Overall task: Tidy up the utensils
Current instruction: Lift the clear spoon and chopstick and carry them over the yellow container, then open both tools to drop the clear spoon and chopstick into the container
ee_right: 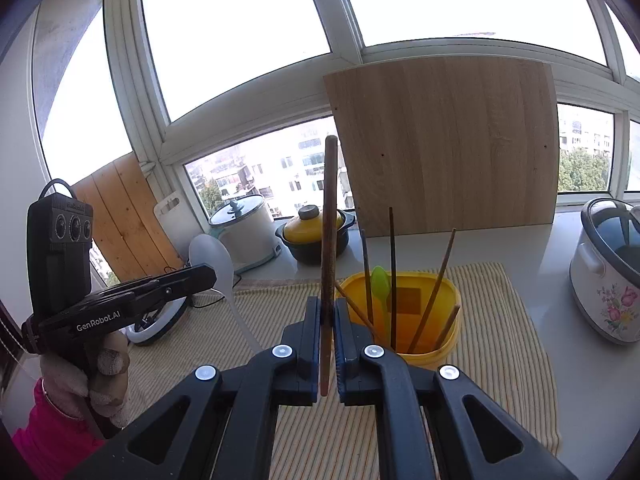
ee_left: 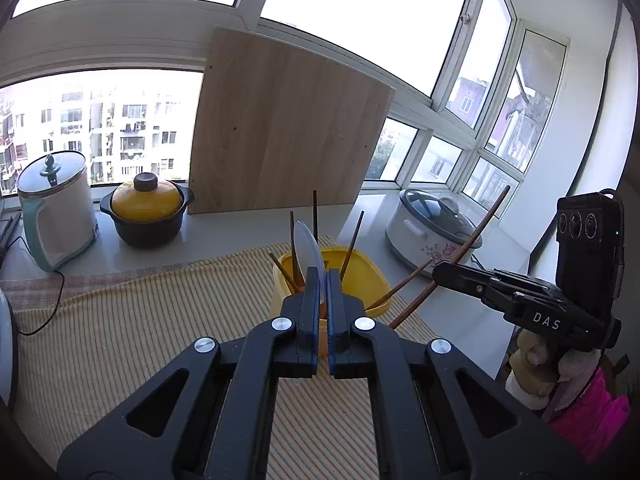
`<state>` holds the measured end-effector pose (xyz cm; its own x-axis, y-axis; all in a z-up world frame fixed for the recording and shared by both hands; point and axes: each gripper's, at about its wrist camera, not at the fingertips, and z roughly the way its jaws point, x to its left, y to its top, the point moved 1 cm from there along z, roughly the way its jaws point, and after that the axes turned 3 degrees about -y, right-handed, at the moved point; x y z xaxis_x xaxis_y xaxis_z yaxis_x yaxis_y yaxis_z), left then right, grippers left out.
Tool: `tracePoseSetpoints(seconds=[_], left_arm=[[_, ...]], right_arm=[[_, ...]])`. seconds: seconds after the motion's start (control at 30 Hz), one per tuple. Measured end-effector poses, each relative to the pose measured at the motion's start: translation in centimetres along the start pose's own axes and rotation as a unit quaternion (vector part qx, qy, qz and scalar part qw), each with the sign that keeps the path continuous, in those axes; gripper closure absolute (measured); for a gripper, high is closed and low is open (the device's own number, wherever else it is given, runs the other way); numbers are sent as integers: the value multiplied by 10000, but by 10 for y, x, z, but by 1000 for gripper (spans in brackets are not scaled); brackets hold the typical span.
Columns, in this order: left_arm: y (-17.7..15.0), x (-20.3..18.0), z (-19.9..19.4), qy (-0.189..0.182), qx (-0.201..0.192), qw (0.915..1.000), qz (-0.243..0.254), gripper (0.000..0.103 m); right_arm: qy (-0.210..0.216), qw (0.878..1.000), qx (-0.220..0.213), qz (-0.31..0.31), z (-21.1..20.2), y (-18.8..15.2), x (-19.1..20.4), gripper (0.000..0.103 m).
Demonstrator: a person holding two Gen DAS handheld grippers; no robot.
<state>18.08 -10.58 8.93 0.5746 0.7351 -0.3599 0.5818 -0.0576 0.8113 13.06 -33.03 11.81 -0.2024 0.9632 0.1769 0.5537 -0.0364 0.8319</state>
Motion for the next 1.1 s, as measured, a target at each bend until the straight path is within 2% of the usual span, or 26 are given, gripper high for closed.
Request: tracePoseSetpoints(seconds=[0.47,0.73,1.1], left_arm=[[36,-15,31,-49,-192,9998,57,103],[40,-15,55,-77,-130,9999,17,103],[32,-5,80,50,9,9999,-106,103]], right_arm=[[-181,9983,-366,405,-10,23,-31,99],[-369,9967,-473,542,-8,31,-44,99],[-463,9975,-228,475,19,24,-47,99]])
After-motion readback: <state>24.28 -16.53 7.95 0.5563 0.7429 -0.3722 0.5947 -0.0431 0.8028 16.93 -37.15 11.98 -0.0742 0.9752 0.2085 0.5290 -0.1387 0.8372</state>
